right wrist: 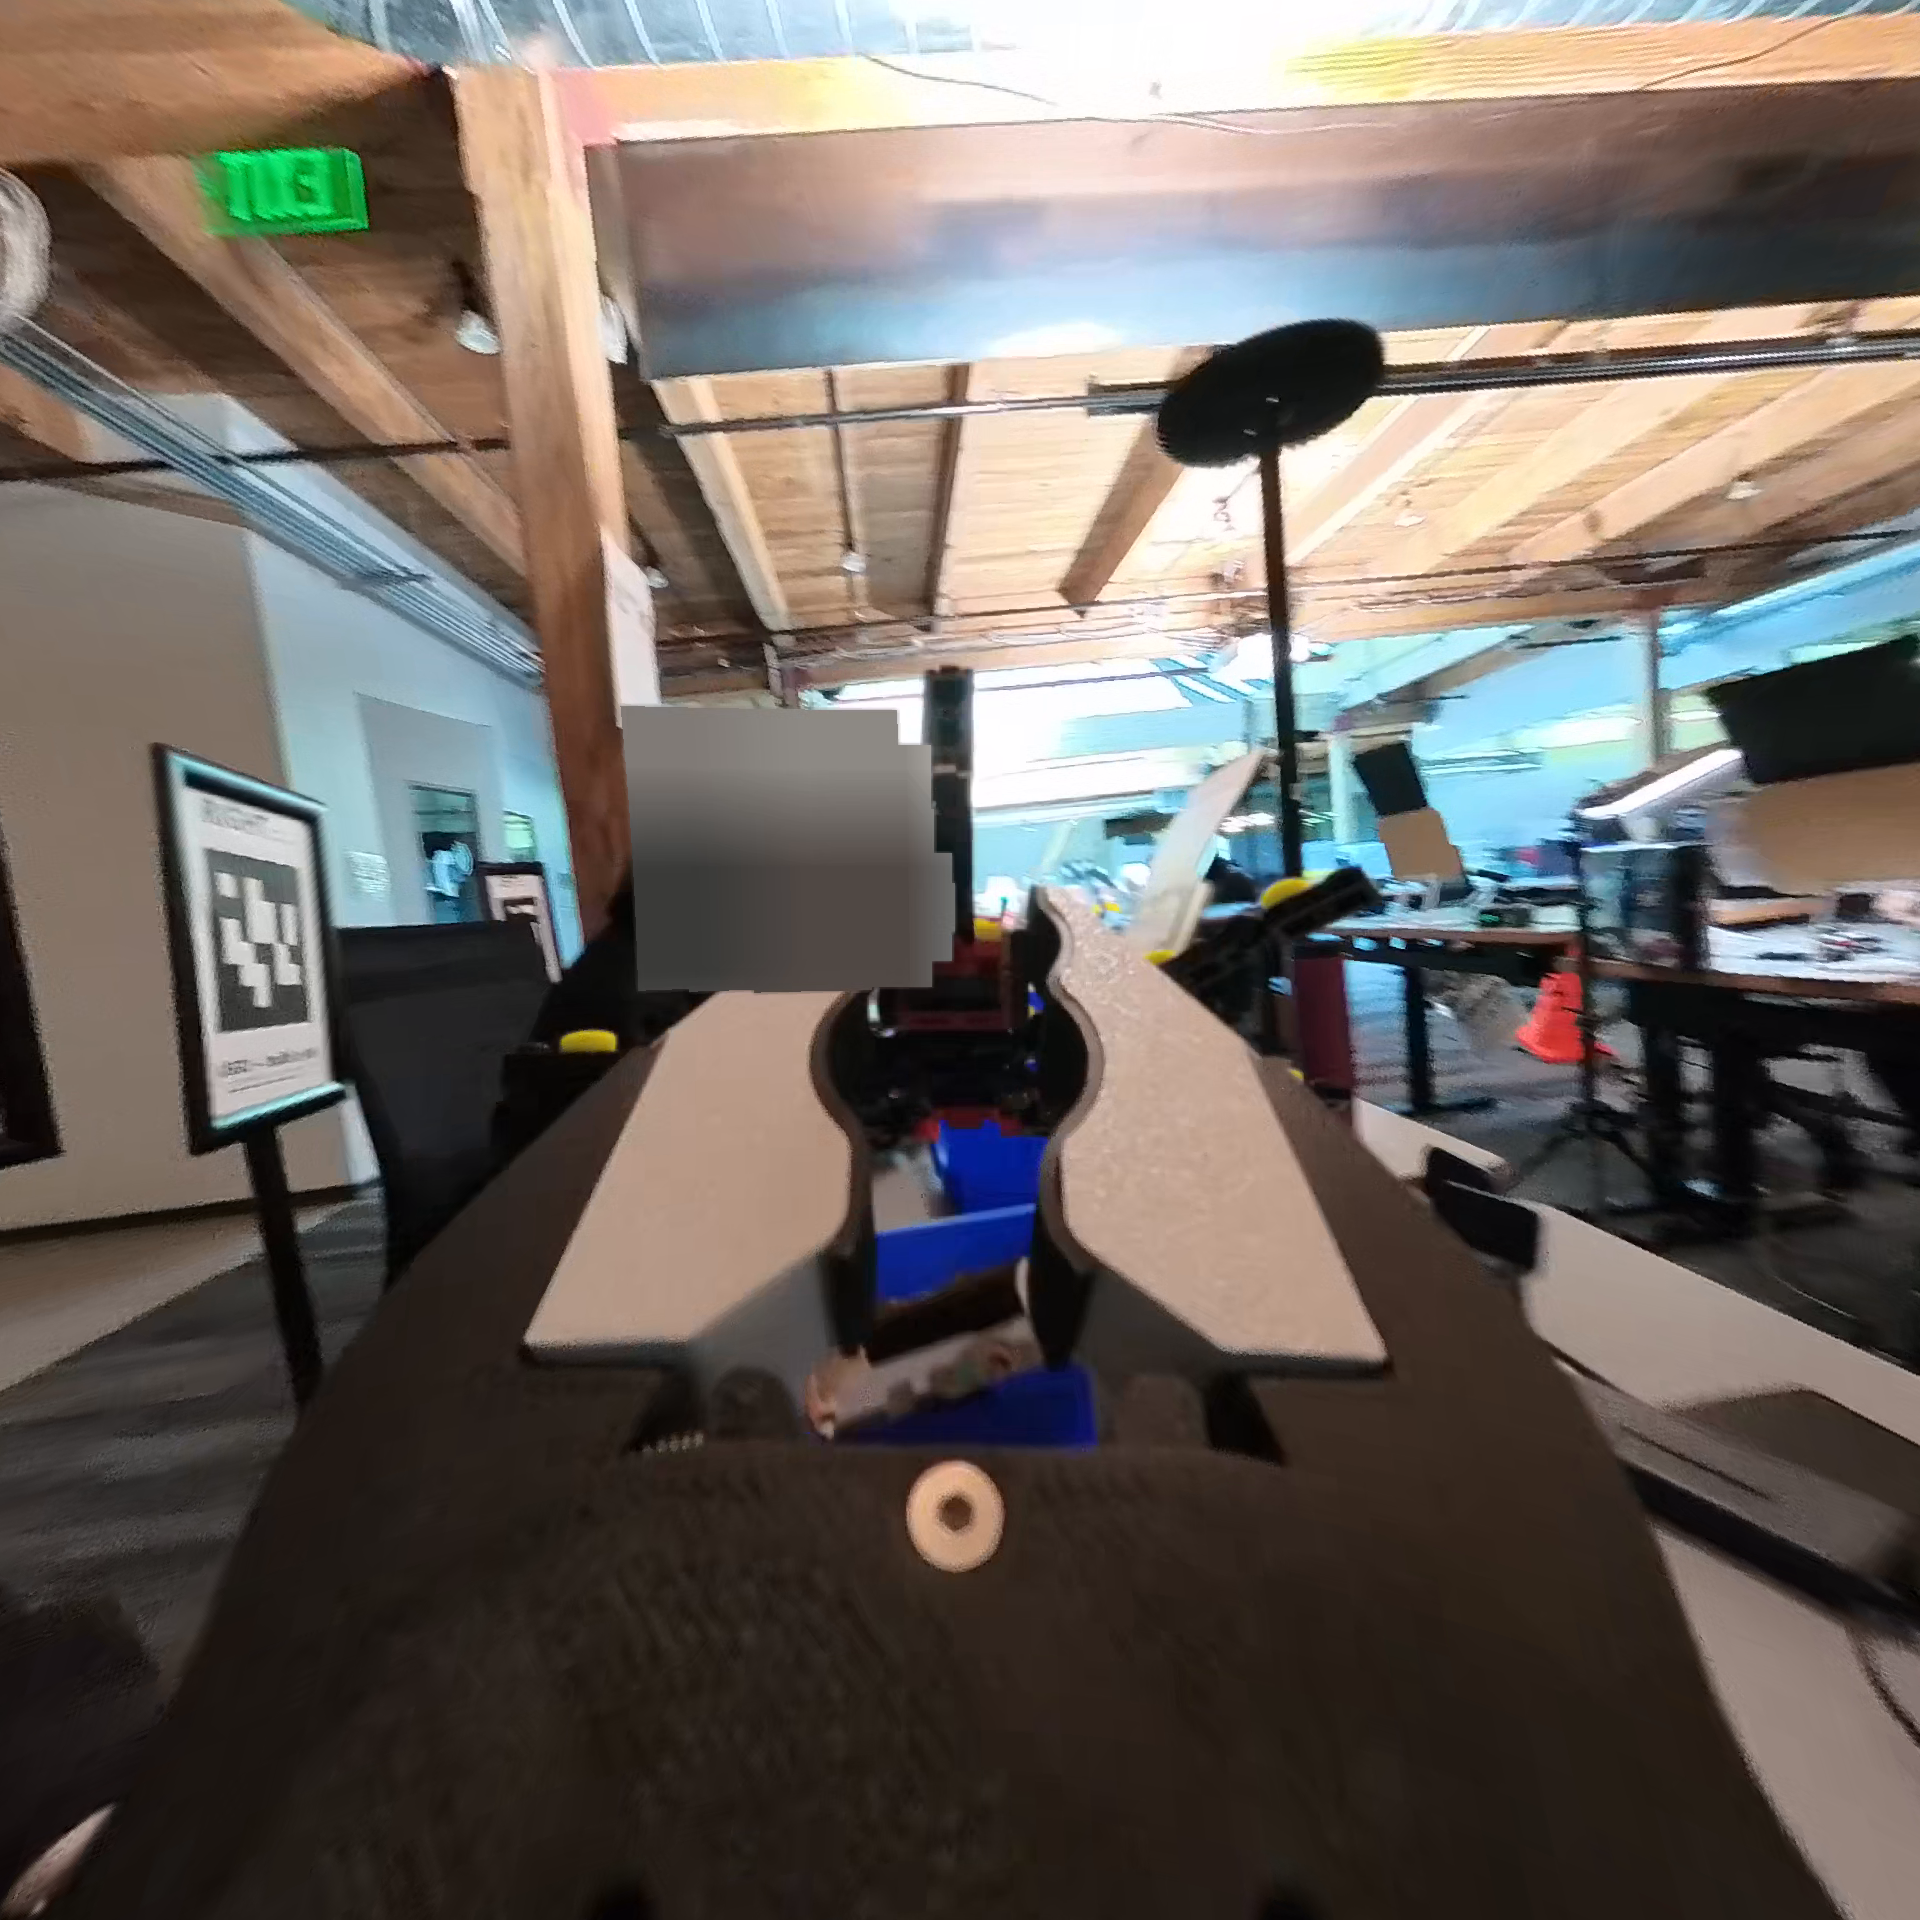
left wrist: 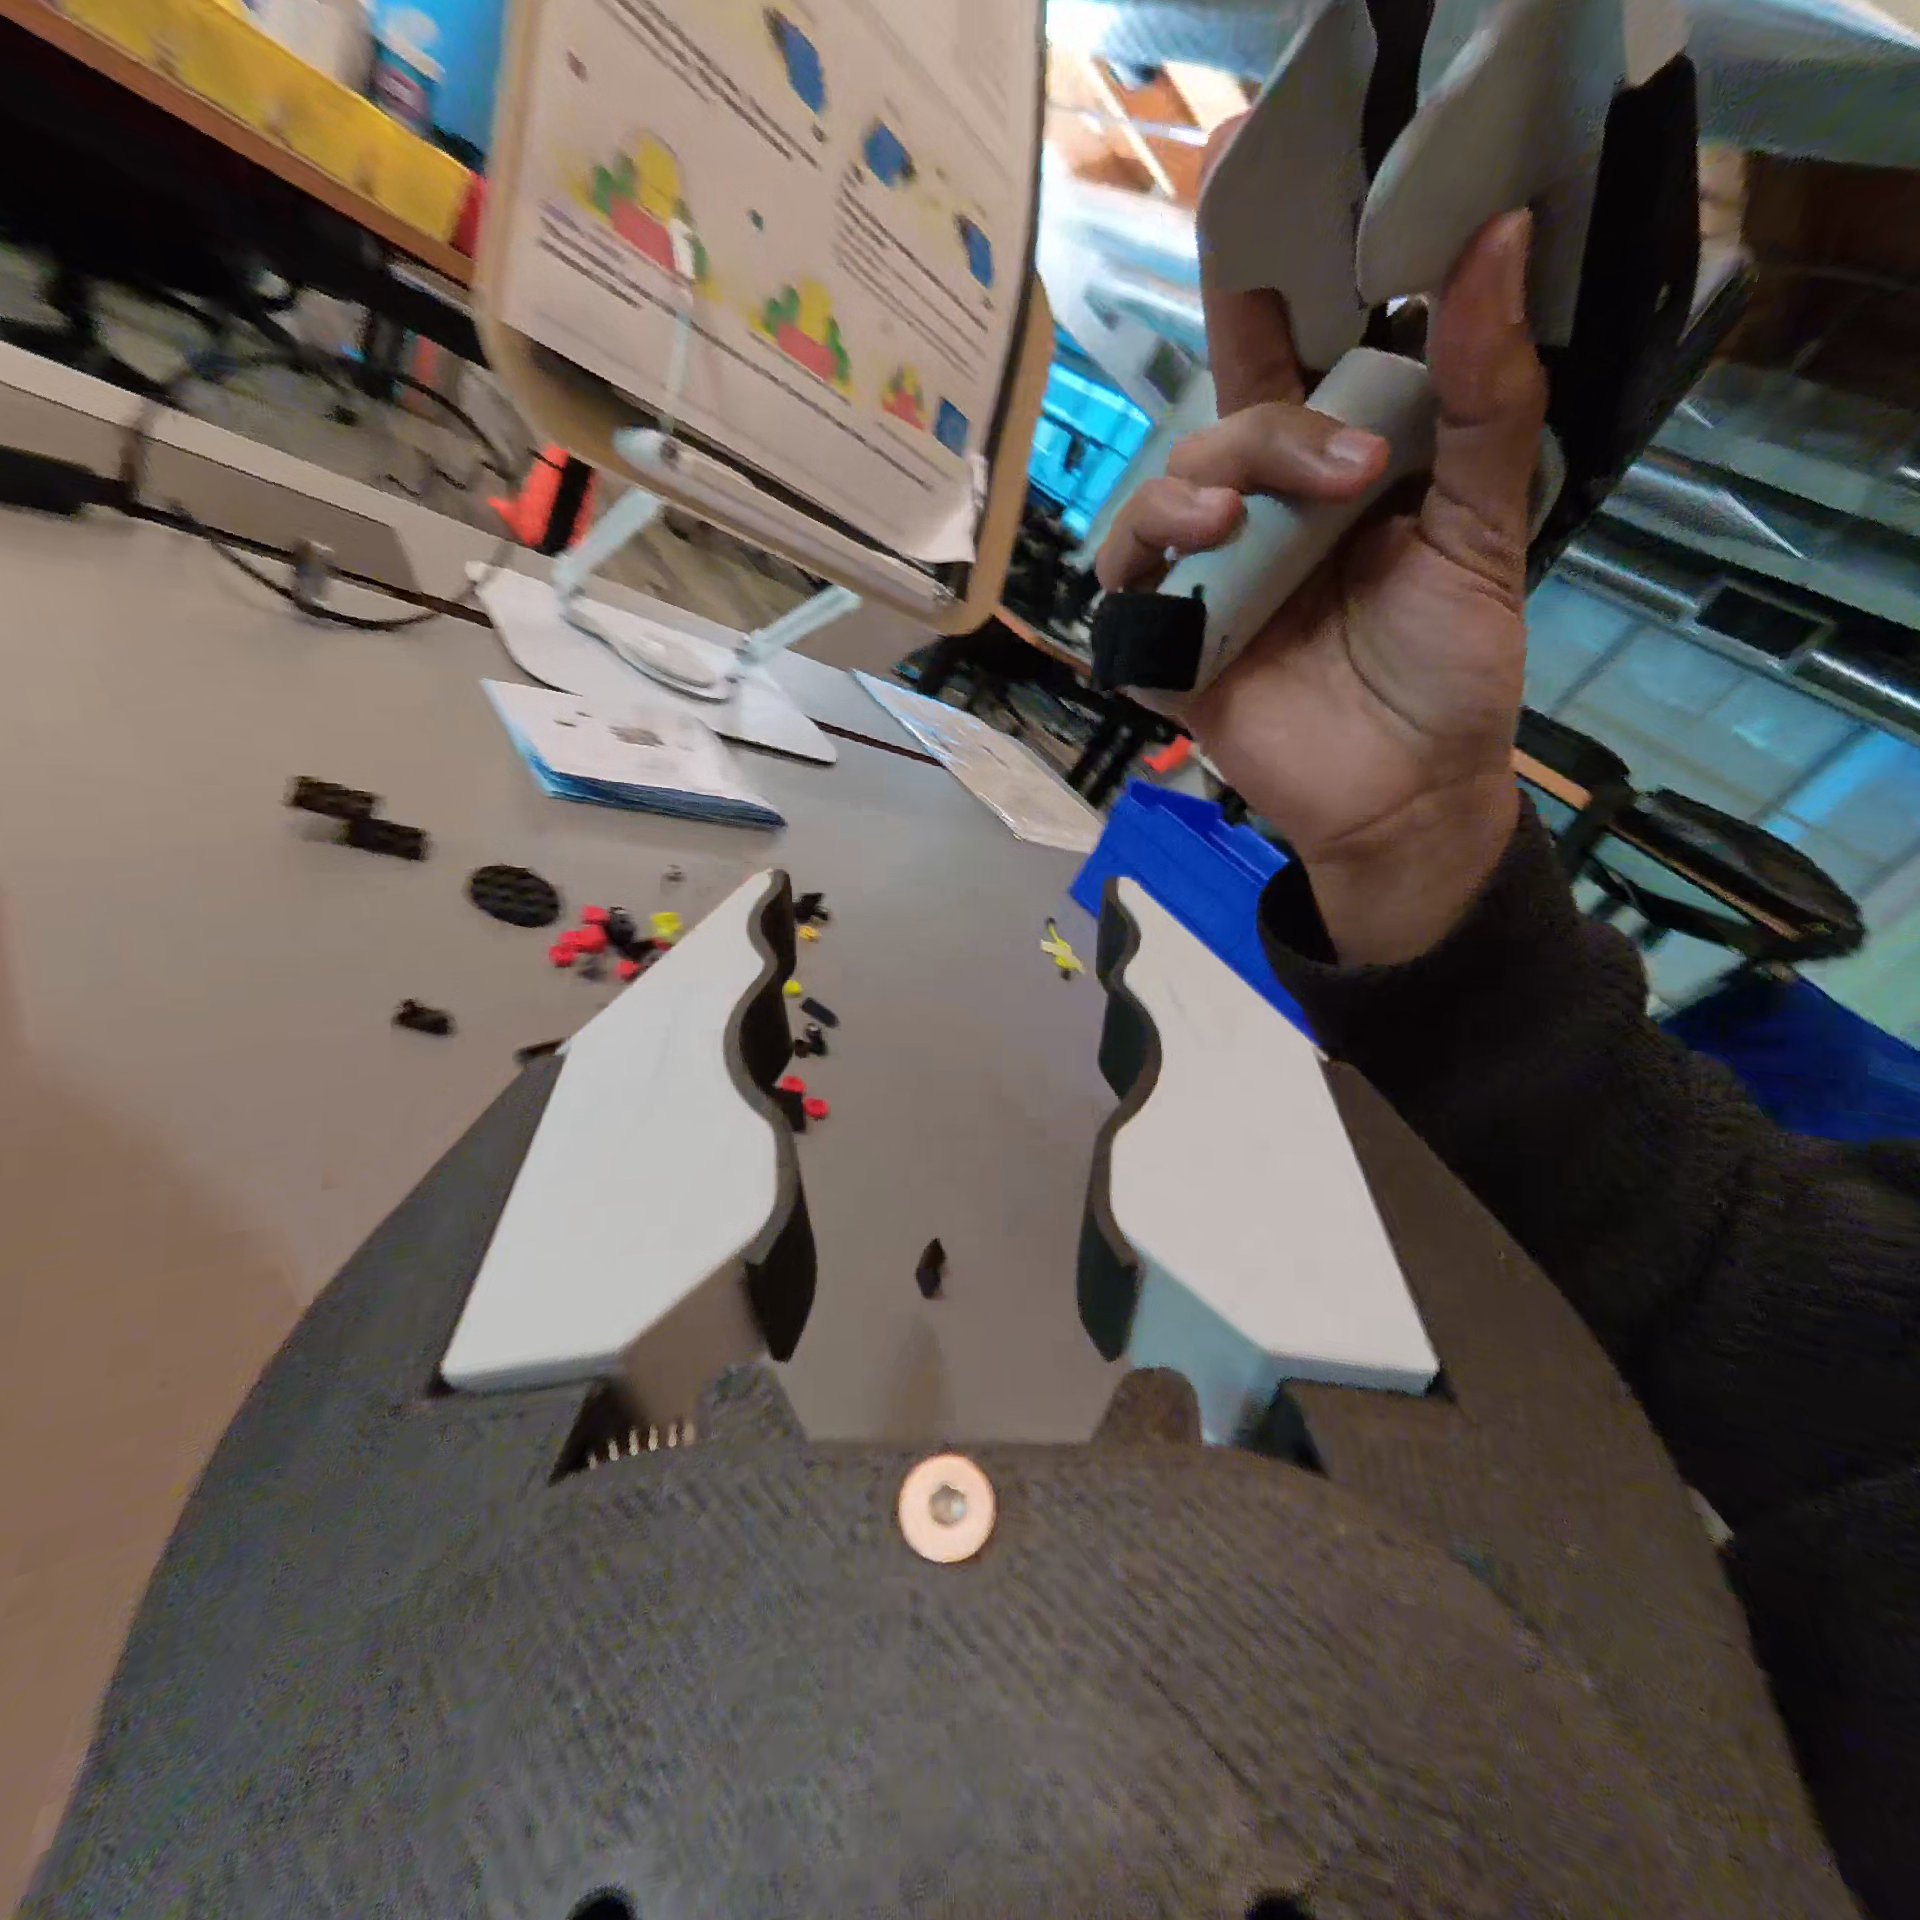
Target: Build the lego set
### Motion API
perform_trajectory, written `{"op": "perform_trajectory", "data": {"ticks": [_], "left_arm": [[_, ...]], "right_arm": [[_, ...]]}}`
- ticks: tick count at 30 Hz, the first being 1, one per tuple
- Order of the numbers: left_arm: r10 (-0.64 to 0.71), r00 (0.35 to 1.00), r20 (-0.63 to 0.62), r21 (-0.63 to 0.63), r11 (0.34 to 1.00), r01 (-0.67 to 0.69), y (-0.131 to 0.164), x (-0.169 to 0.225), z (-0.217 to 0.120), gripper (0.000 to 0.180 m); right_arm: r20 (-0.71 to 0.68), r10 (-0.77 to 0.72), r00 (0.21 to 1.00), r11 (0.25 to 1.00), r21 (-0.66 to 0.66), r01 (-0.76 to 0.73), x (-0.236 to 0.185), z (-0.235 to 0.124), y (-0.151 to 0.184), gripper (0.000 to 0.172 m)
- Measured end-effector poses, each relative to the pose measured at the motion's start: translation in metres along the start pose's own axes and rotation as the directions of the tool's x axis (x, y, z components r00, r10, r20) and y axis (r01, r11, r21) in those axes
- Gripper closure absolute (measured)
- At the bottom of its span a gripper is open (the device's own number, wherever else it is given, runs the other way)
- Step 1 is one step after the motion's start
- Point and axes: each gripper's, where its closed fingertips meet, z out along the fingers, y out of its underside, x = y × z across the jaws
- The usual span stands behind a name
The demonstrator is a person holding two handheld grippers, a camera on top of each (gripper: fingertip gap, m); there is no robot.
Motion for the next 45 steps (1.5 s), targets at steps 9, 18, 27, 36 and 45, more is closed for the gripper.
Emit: {"op": "perform_trajectory", "data": {"ticks": [9,18,27,36,45], "left_arm": [[0.025,0.979,-0.205,-0.130,0.990,-0.052,0.039,0.054,0.089,0.118],[0.427,0.904,-0.015,0.099,0.900,-0.424,-0.001,0.074,0.069,0.093],[-0.118,0.866,-0.486,-0.240,0.971,-0.002,0.070,0.138,0.047,0.128],[0.191,0.815,-0.546,-0.072,0.959,-0.273,0.065,0.153,0.024,0.093],[0.112,0.774,-0.623,-0.034,0.985,-0.169,0.035,0.144,0.004,0.104]], "right_arm": [[-0.286,-0.136,0.948,0.991,-0.042,0.130,-0.009,-0.118,-0.035,0.147],[-0.330,-0.059,0.942,0.998,0.003,0.064,-0.042,-0.185,-0.035,0.147],[-0.040,0.209,0.977,0.960,0.199,-0.197,-0.070,-0.218,-0.035,0.146],[0.171,0.284,0.944,0.947,0.104,-0.304,-0.080,-0.211,-0.017,0.147],[0.244,0.338,0.909,0.938,-0.010,-0.347,-0.088,-0.209,0.002,0.147]]}}
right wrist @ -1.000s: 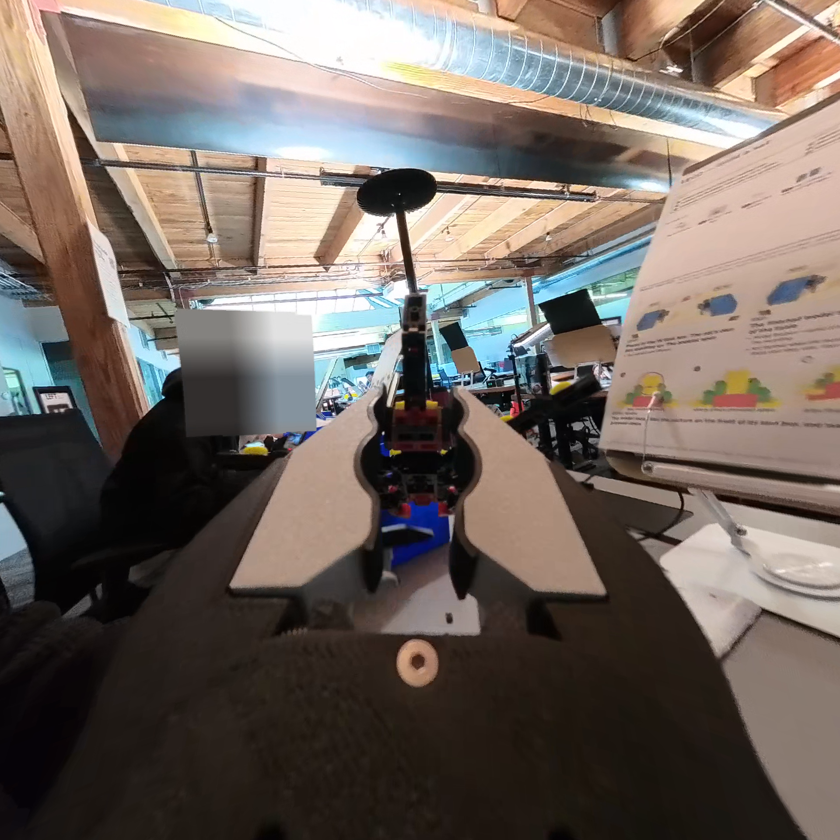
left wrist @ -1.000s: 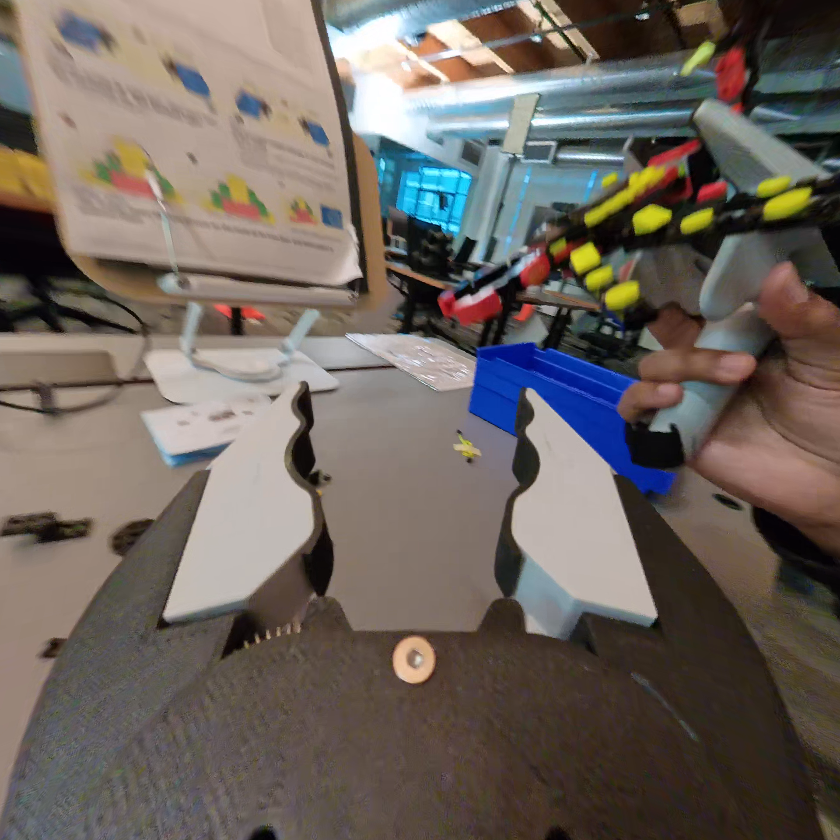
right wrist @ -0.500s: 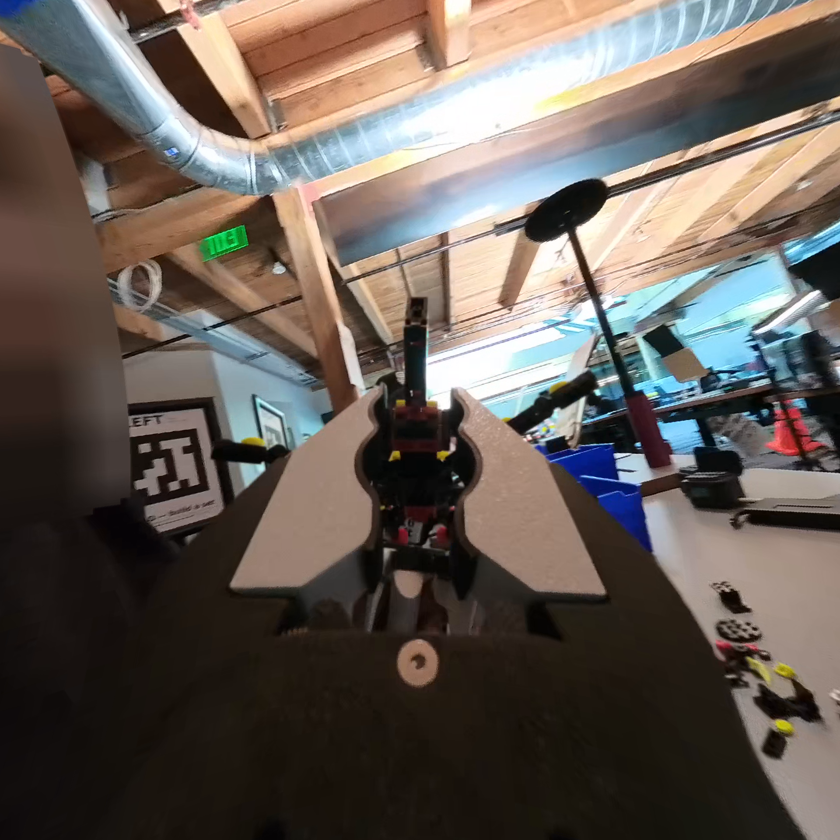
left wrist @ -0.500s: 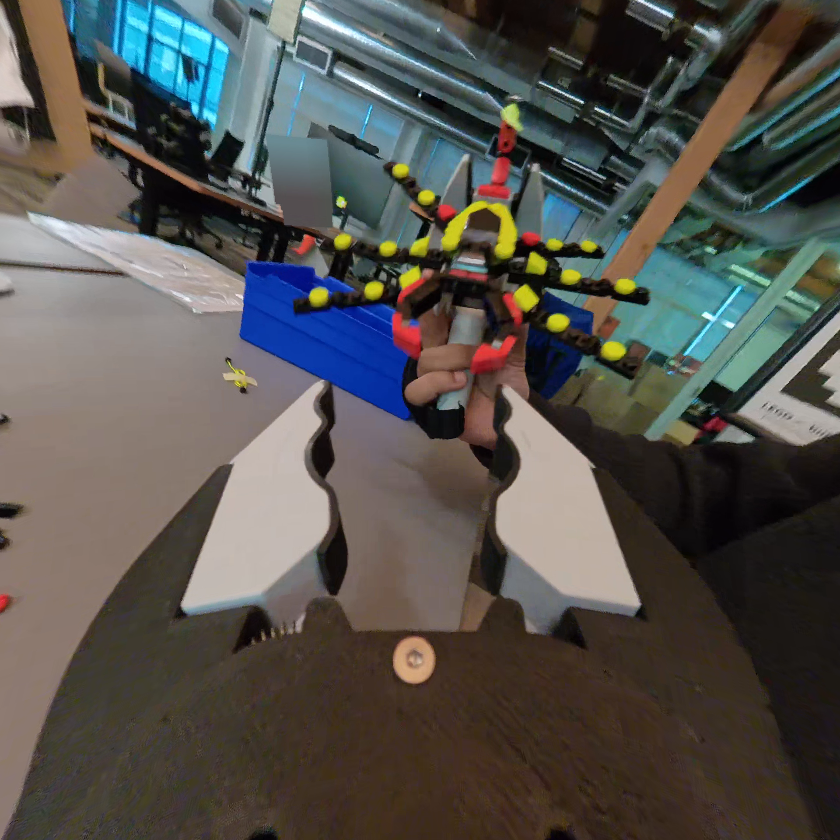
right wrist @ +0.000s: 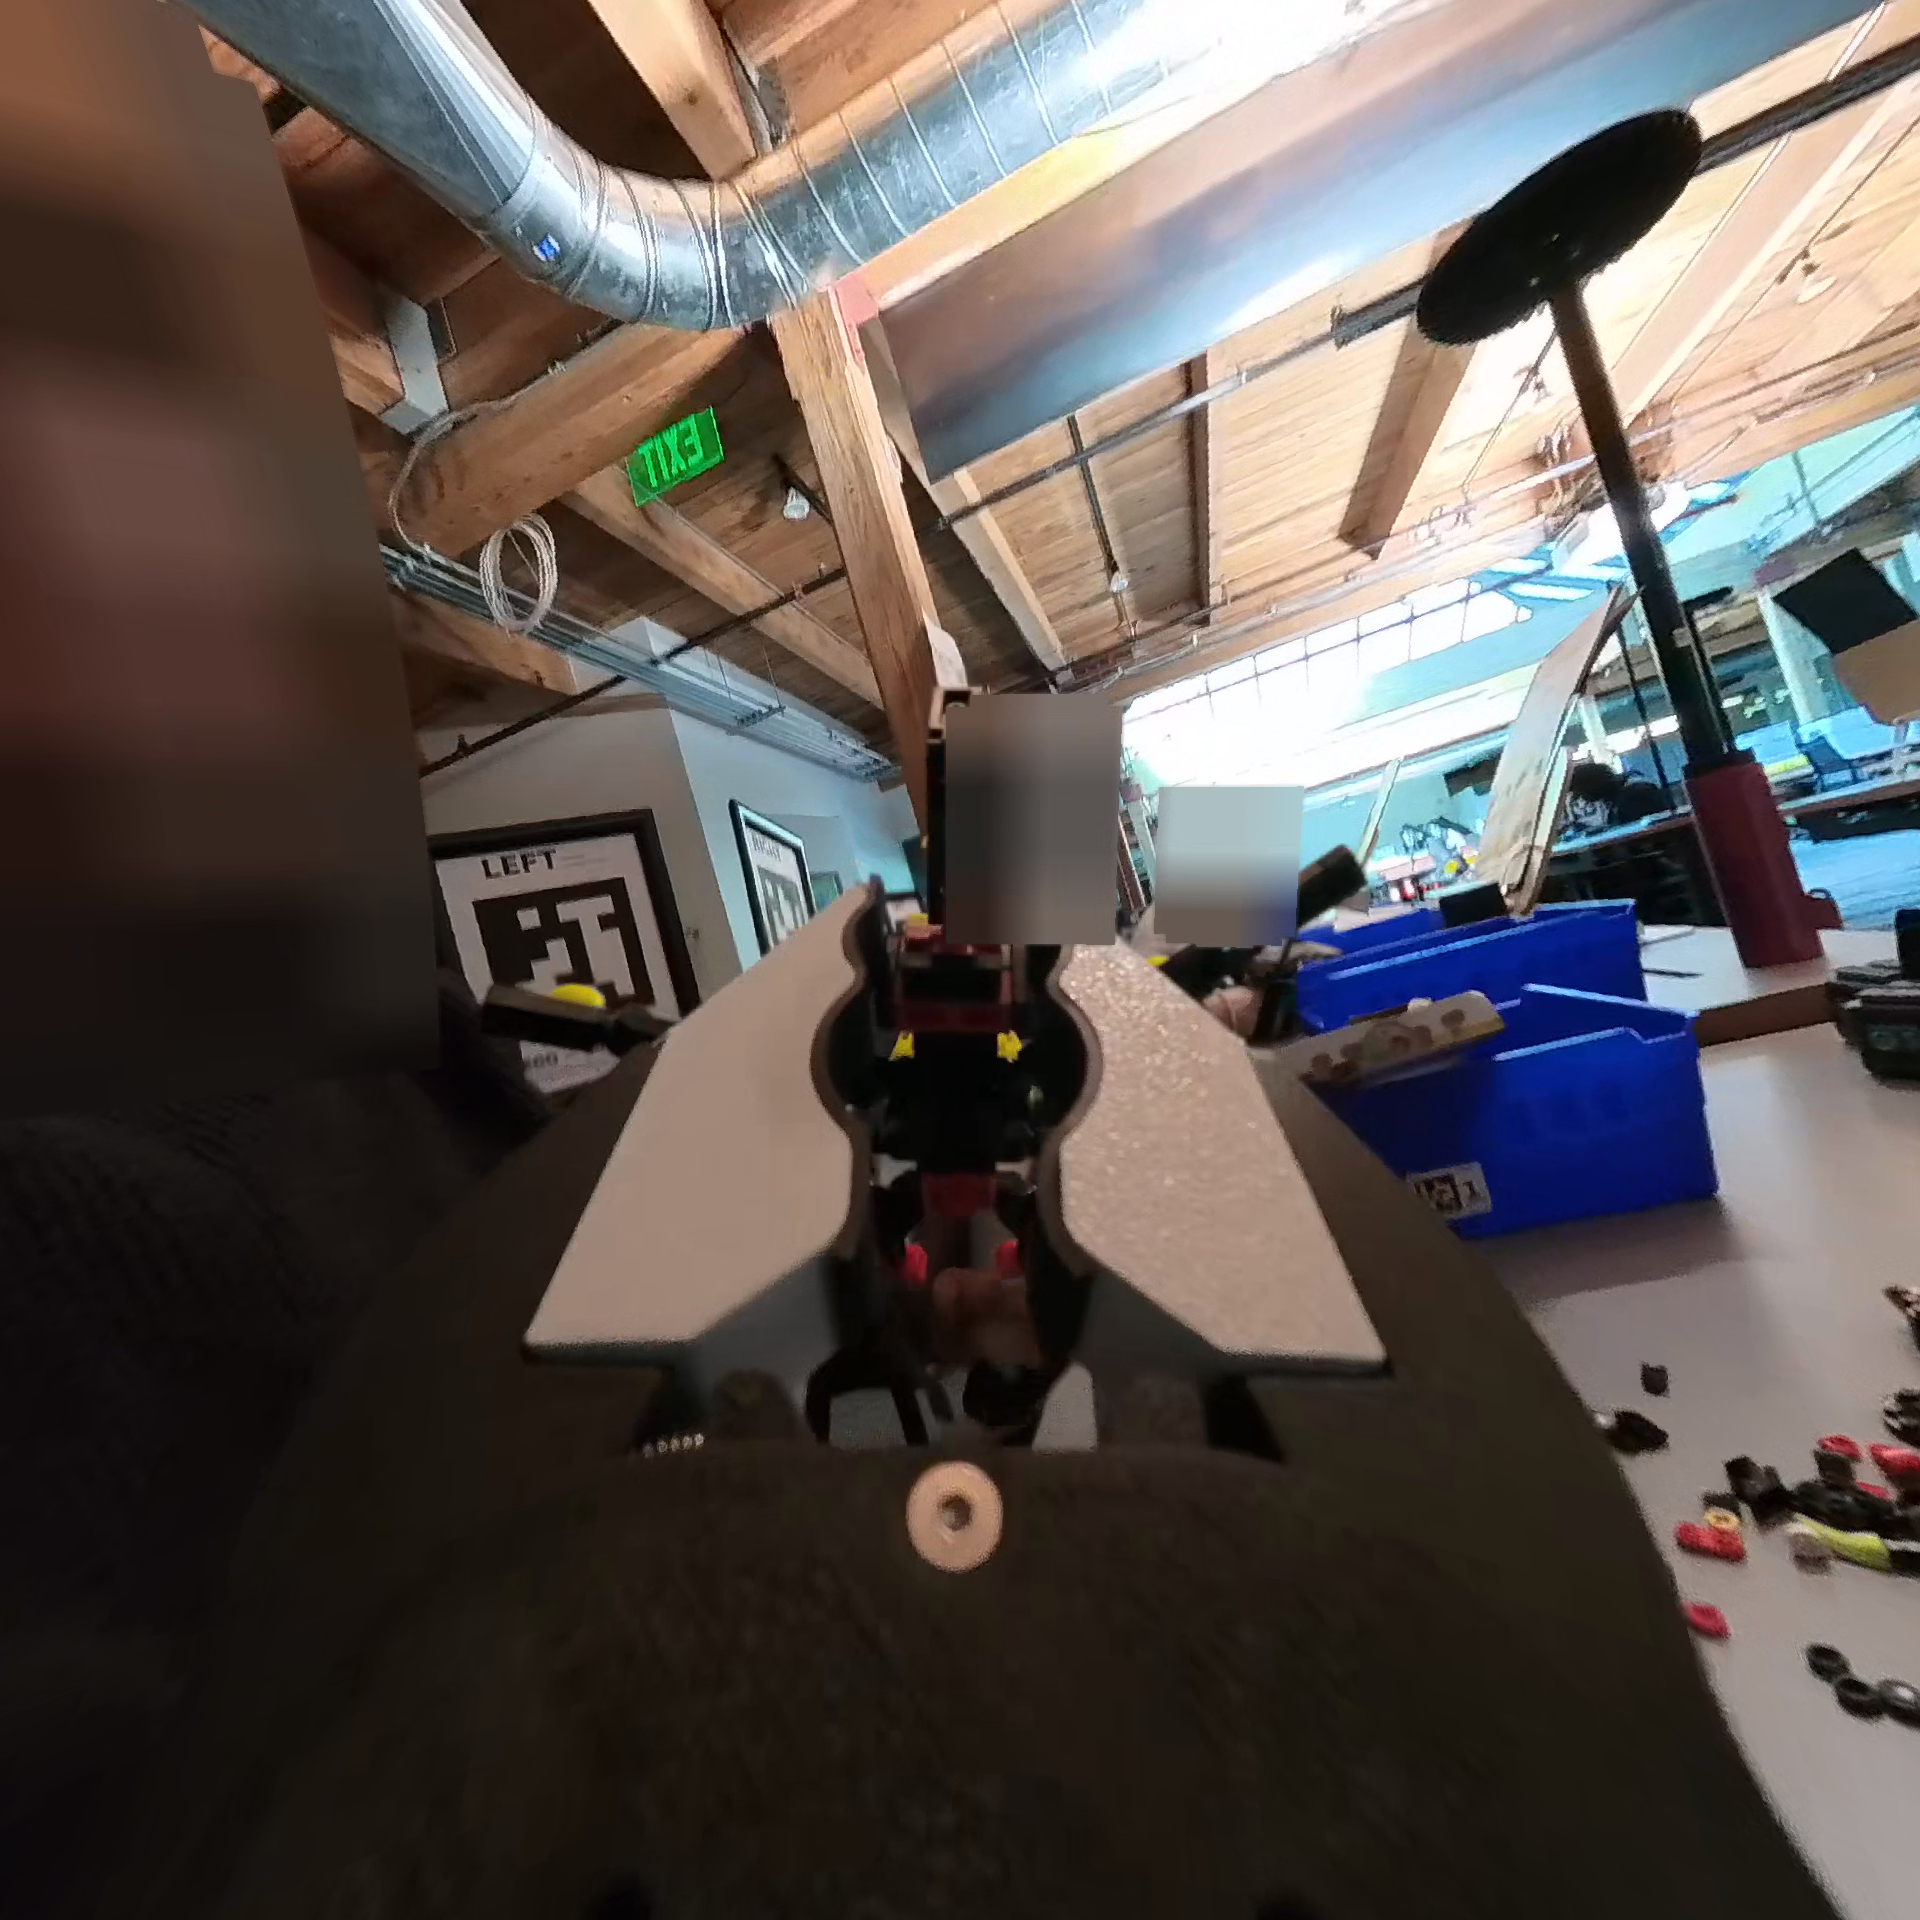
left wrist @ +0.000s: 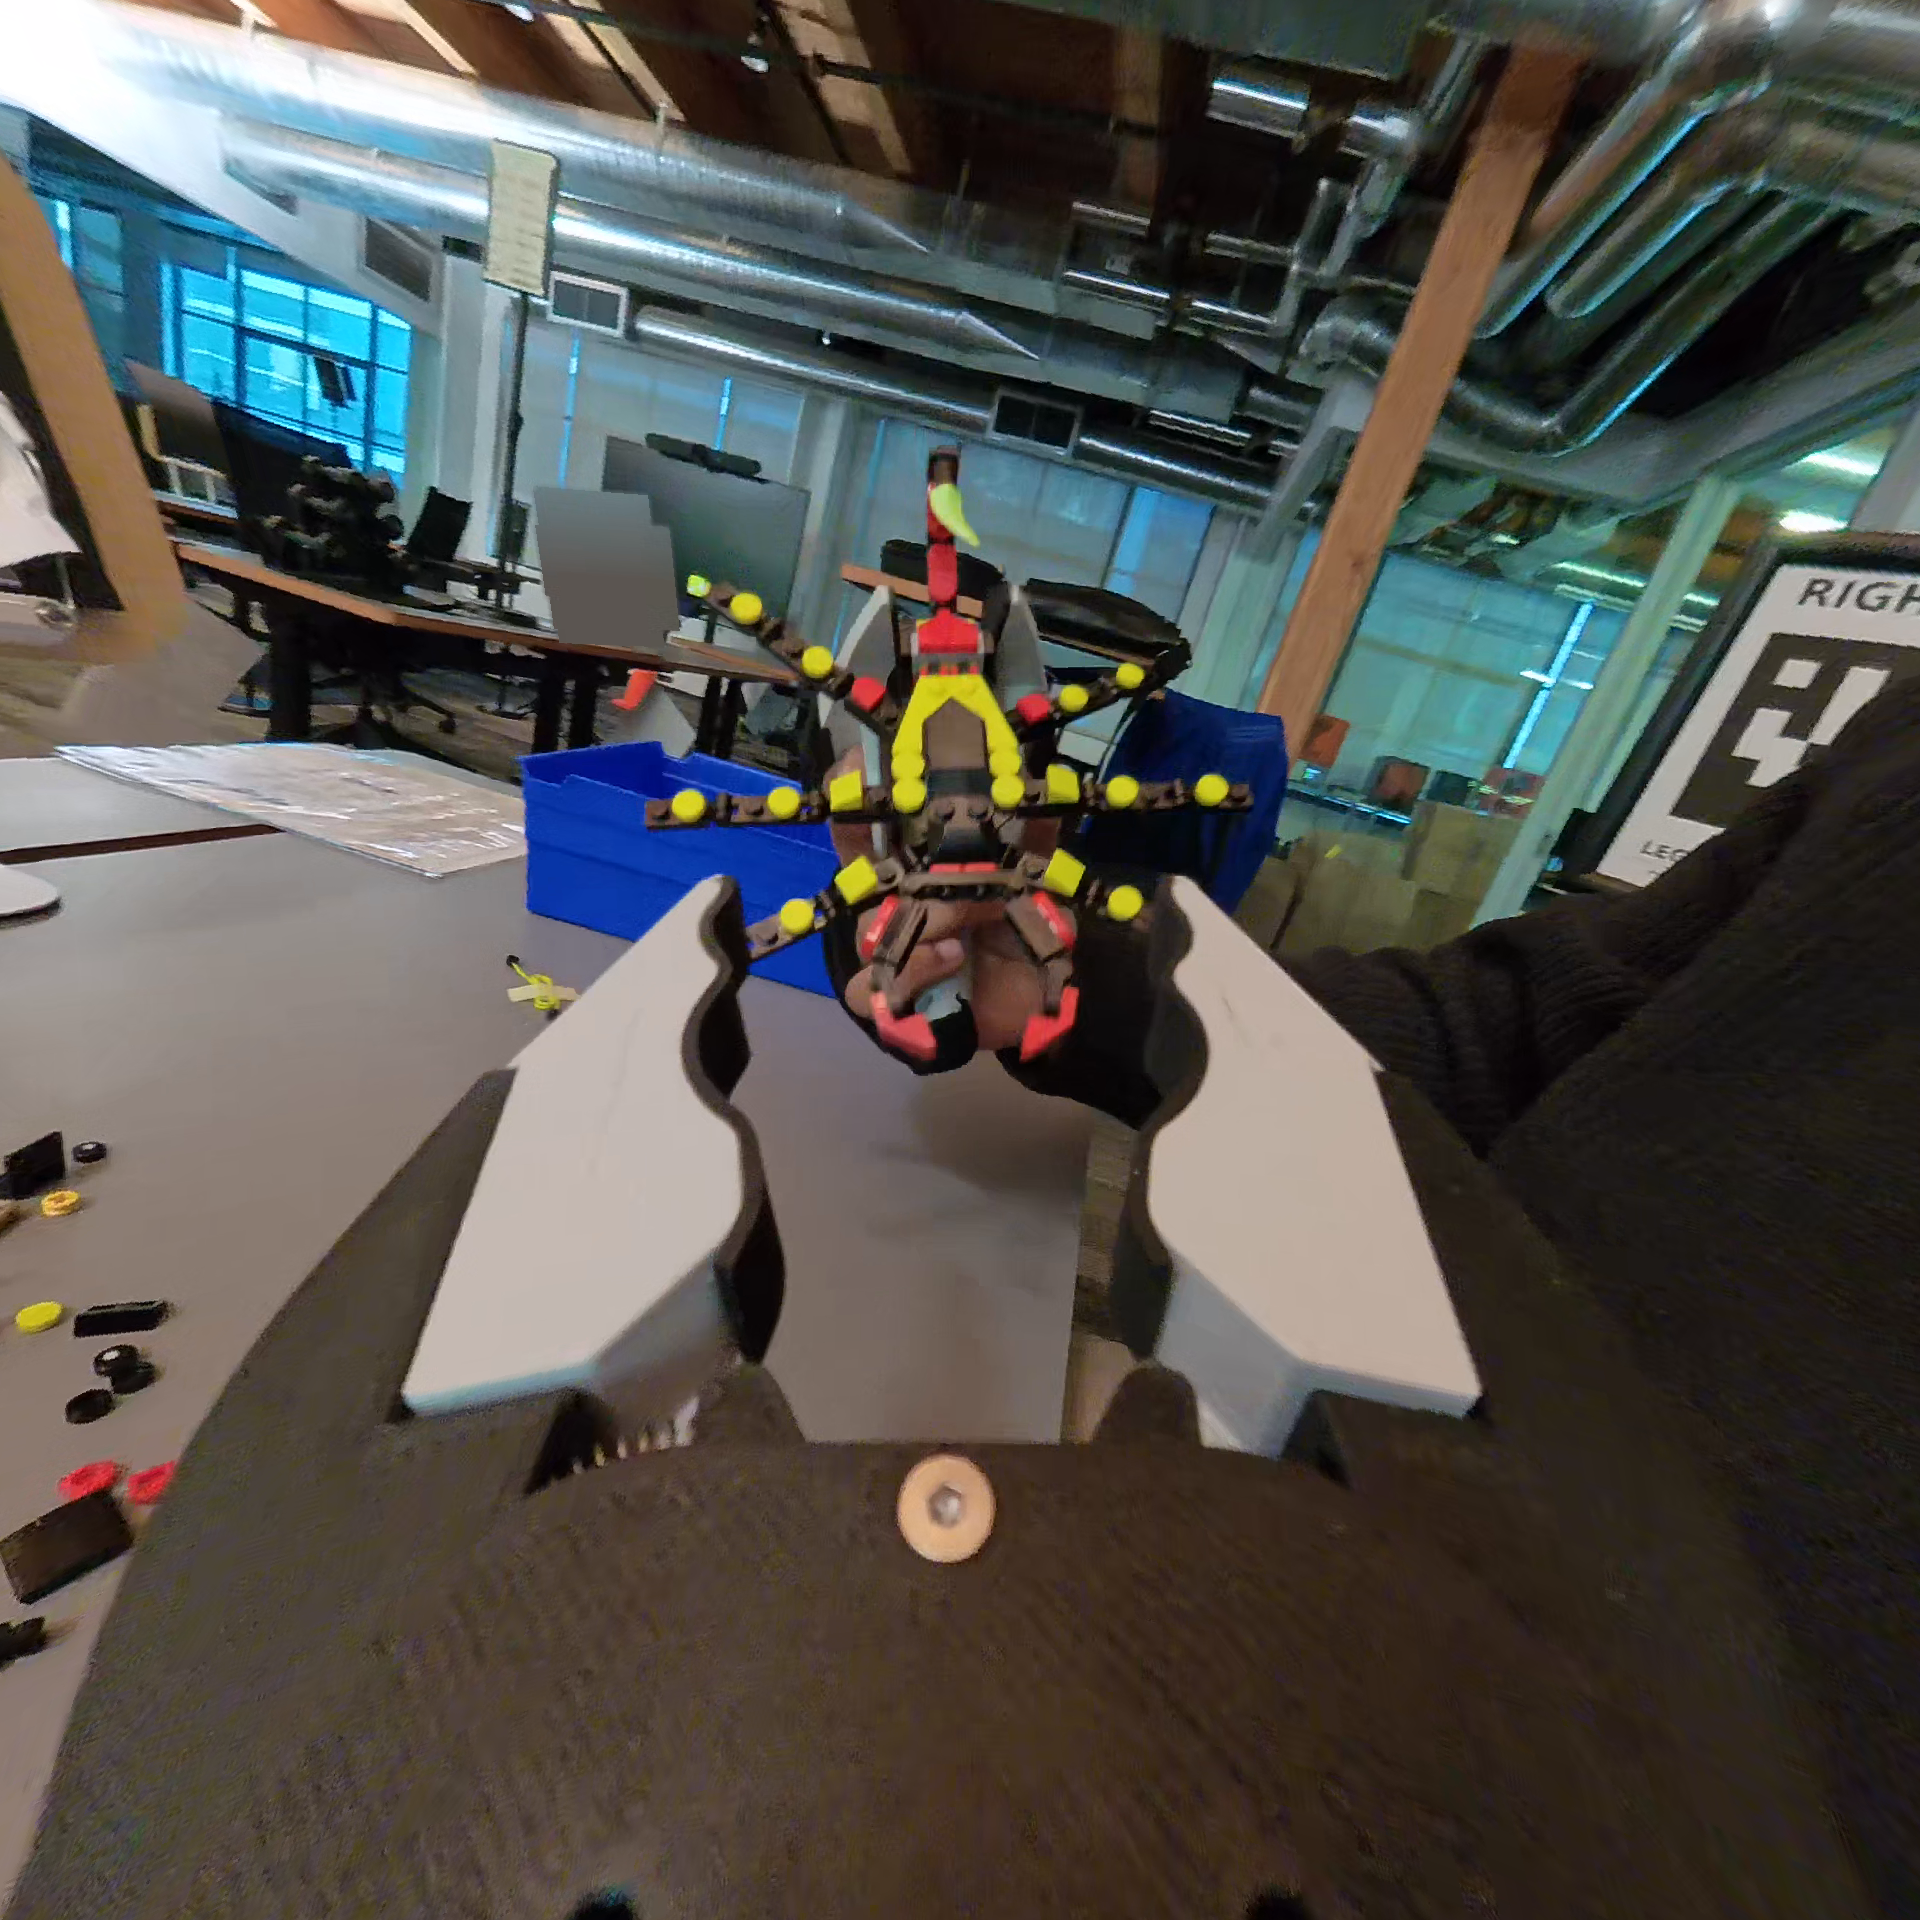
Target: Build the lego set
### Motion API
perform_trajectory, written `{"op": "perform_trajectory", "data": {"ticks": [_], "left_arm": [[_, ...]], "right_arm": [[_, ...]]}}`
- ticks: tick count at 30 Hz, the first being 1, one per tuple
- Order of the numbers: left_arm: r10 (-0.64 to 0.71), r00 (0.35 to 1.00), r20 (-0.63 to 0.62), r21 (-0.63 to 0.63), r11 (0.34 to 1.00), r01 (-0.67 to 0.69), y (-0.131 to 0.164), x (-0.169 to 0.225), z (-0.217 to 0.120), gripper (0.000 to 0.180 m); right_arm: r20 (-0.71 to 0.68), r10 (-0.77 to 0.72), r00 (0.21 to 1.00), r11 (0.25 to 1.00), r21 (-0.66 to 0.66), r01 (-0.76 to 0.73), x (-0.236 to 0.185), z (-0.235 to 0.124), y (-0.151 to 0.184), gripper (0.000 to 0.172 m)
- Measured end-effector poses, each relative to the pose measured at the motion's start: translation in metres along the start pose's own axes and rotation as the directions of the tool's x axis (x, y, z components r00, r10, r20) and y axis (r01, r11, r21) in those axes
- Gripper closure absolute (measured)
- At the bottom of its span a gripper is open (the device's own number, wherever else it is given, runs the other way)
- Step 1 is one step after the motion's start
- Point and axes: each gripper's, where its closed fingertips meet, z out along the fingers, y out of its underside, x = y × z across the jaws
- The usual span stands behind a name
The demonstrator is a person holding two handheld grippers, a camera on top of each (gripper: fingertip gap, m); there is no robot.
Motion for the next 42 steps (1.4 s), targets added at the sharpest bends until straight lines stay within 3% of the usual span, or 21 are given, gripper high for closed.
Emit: {"op": "perform_trajectory", "data": {"ticks": [1,4,8,15,26,42], "left_arm": [[-0.009,1.000,-0.005,-0.012,1.000,0.009,0.001,0.000,0.000,0.111],[-0.052,0.998,0.024,-0.137,0.989,0.055,0.024,-0.005,0.007,0.109],[-0.049,0.999,0.017,-0.282,0.958,0.052,0.055,0.000,0.019,0.103],[-0.036,0.999,0.015,-0.259,0.965,0.038,0.052,0.002,0.021,0.115],[-0.003,1.000,0.004,-0.257,0.966,0.004,0.051,0.003,0.020,0.151],[0.095,0.994,0.061,-0.273,0.959,-0.075,0.048,-0.009,0.016,0.152]], "right_arm": [[-0.005,-0.004,1.000,0.999,-0.038,0.004,0.001,0.000,0.006,0.147],[-0.014,-0.037,0.999,0.985,-0.167,0.034,0.004,0.001,0.027,0.146],[-0.006,-0.032,0.999,0.977,-0.209,0.030,0.003,0.006,0.038,0.146],[0.005,-0.023,1.000,0.957,-0.290,0.023,0.002,0.009,0.056,0.147],[0.014,-0.006,1.000,0.950,-0.312,0.010,0.001,0.012,0.065,0.147],[-0.041,-0.043,0.998,0.968,-0.250,0.032,0.012,0.008,0.053,0.143]]}}
